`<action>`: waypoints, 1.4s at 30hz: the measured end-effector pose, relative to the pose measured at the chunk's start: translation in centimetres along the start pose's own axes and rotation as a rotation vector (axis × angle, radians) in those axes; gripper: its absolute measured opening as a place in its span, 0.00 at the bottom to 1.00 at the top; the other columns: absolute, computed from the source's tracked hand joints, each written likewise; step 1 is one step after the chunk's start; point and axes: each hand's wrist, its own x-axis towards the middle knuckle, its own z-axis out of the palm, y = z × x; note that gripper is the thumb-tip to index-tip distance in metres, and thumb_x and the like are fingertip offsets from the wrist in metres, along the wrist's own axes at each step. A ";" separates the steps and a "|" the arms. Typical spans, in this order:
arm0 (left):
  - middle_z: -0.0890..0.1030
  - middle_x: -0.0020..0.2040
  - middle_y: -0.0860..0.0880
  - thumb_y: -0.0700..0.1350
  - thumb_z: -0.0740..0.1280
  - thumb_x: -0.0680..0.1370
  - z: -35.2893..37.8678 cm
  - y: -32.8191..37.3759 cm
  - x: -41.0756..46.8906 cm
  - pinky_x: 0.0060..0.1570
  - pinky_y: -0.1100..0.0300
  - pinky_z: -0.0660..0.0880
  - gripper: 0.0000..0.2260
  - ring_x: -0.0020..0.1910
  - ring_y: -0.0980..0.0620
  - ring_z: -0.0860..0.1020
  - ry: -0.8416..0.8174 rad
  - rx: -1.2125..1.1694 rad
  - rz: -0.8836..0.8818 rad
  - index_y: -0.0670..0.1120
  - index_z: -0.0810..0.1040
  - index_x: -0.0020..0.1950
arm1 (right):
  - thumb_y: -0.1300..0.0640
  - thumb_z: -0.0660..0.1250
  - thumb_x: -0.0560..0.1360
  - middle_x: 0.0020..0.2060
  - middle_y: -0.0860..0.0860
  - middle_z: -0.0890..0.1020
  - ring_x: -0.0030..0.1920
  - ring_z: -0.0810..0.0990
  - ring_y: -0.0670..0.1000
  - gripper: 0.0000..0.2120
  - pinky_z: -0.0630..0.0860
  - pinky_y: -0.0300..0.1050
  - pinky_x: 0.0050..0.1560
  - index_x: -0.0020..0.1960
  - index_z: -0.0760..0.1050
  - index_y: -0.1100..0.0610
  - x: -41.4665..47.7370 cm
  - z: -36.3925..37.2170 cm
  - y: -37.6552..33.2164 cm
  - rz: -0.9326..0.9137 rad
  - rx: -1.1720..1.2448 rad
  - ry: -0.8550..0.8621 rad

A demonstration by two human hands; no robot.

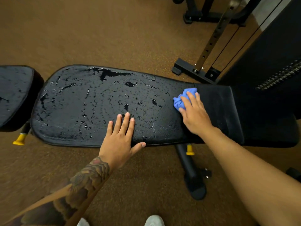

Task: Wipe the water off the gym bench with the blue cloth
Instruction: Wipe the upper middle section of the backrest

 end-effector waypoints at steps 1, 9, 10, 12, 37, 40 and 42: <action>0.53 0.78 0.41 0.71 0.45 0.76 0.0 0.0 0.0 0.72 0.39 0.55 0.41 0.76 0.40 0.50 -0.002 0.002 0.000 0.41 0.55 0.77 | 0.52 0.58 0.81 0.75 0.60 0.60 0.75 0.50 0.66 0.23 0.53 0.59 0.73 0.74 0.63 0.60 2.3 0.2 -0.5 0.046 0.010 0.012; 0.54 0.78 0.41 0.71 0.44 0.75 -0.3 -0.1 0.1 0.72 0.39 0.55 0.42 0.76 0.39 0.51 -0.036 -0.001 0.006 0.41 0.55 0.77 | 0.51 0.59 0.79 0.74 0.59 0.63 0.75 0.53 0.65 0.23 0.54 0.60 0.73 0.71 0.67 0.60 3.0 2.2 -5.9 -0.251 0.081 -0.053; 0.54 0.78 0.41 0.71 0.45 0.75 -0.5 -0.1 0.1 0.72 0.39 0.54 0.42 0.76 0.40 0.51 -0.044 -0.006 0.001 0.41 0.55 0.77 | 0.50 0.58 0.79 0.73 0.59 0.64 0.75 0.54 0.65 0.23 0.54 0.58 0.72 0.70 0.68 0.60 1.5 1.8 -5.6 -0.328 0.074 -0.085; 0.52 0.78 0.42 0.72 0.44 0.74 -0.8 0.0 0.1 0.72 0.40 0.53 0.43 0.77 0.40 0.49 -0.067 -0.024 -0.011 0.42 0.53 0.78 | 0.49 0.56 0.79 0.73 0.59 0.64 0.75 0.55 0.65 0.23 0.54 0.56 0.72 0.70 0.68 0.59 0.1 0.8 -3.9 -0.407 0.046 -0.126; 0.51 0.79 0.44 0.72 0.47 0.74 -0.8 -0.1 0.4 0.71 0.39 0.53 0.42 0.77 0.41 0.48 -0.072 -0.046 -0.010 0.43 0.54 0.78 | 0.52 0.58 0.78 0.70 0.63 0.66 0.72 0.57 0.71 0.22 0.56 0.65 0.71 0.69 0.69 0.62 6.8 0.8 -0.2 -0.010 0.055 0.020; 0.52 0.78 0.43 0.72 0.48 0.74 -0.8 0.0 0.4 0.71 0.38 0.54 0.42 0.77 0.41 0.49 -0.069 -0.053 -0.012 0.42 0.55 0.77 | 0.54 0.60 0.79 0.72 0.63 0.64 0.72 0.55 0.71 0.21 0.55 0.66 0.71 0.70 0.68 0.62 8.9 1.8 -4.0 -0.004 0.077 0.030; 0.54 0.78 0.43 0.72 0.48 0.74 -0.9 0.1 0.4 0.70 0.37 0.57 0.42 0.76 0.40 0.51 -0.076 -0.054 -0.013 0.42 0.56 0.77 | 0.54 0.60 0.79 0.72 0.63 0.64 0.73 0.55 0.71 0.21 0.55 0.65 0.71 0.69 0.69 0.62 6.5 2.3 -6.4 -0.117 0.100 0.020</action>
